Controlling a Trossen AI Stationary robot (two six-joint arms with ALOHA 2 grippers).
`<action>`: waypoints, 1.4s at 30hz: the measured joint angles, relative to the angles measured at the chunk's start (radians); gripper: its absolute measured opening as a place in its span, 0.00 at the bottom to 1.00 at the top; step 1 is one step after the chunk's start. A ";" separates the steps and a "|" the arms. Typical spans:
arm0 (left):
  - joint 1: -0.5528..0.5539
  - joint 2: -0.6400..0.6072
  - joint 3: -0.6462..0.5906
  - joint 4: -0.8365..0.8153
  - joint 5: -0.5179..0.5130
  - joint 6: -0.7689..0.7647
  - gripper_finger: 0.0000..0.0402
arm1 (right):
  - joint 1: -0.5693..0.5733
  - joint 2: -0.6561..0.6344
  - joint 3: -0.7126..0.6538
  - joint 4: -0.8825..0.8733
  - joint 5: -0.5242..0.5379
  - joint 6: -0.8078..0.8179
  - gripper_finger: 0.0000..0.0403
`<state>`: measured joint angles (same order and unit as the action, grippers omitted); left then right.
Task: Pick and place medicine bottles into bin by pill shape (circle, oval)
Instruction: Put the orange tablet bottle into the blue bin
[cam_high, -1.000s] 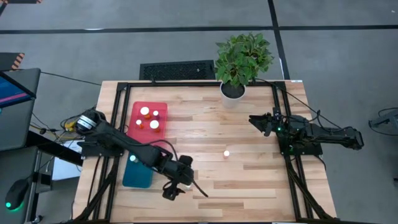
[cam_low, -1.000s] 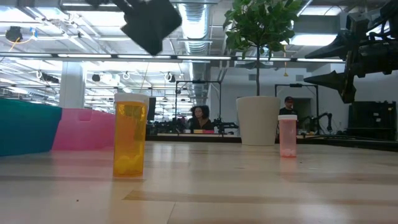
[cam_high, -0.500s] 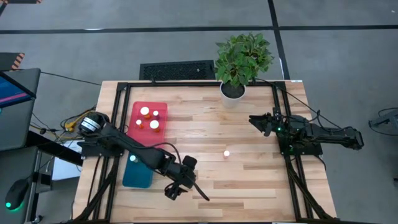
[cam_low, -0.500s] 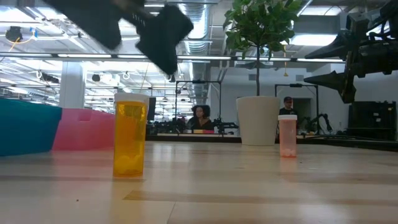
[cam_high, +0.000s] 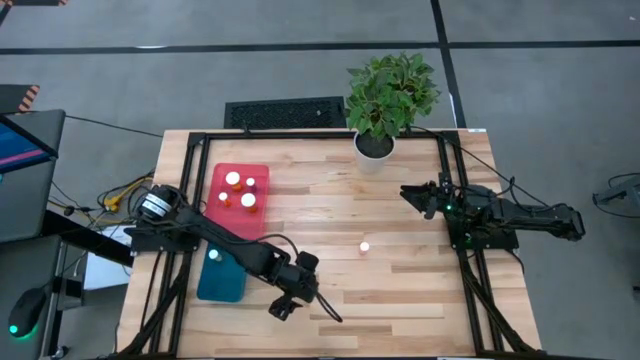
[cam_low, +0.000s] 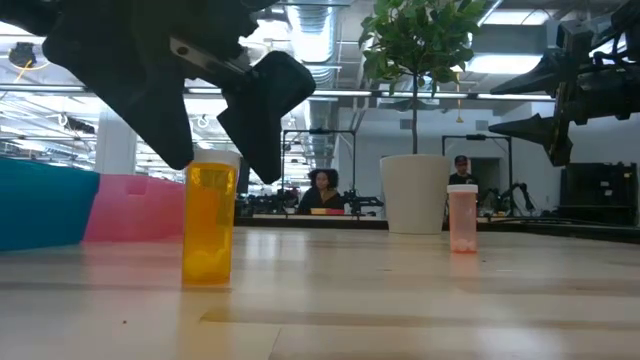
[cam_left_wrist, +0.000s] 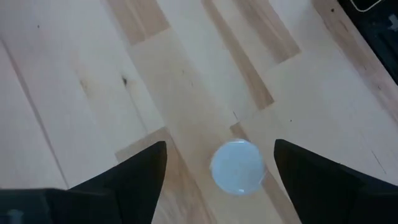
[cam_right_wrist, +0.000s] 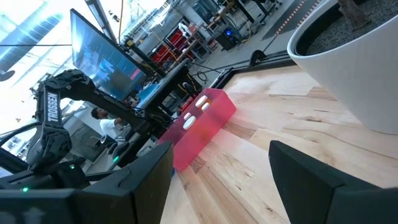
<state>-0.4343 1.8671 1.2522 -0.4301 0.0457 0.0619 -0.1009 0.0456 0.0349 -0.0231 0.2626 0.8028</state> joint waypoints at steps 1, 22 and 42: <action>0.000 0.000 0.000 0.000 -0.001 0.002 0.70 | 0.000 0.000 0.000 0.000 0.000 0.000 0.69; 0.015 0.000 0.000 -0.019 0.003 0.021 0.29 | 0.000 0.000 0.000 -0.001 0.000 -0.015 0.69; -0.019 -0.302 0.001 -0.406 -0.333 -0.469 0.29 | 0.000 0.000 0.000 0.003 0.000 -0.018 0.69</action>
<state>-0.4533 1.5653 1.2530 -0.8363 -0.2875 -0.4076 -0.1009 0.0456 0.0345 -0.0196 0.2630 0.7845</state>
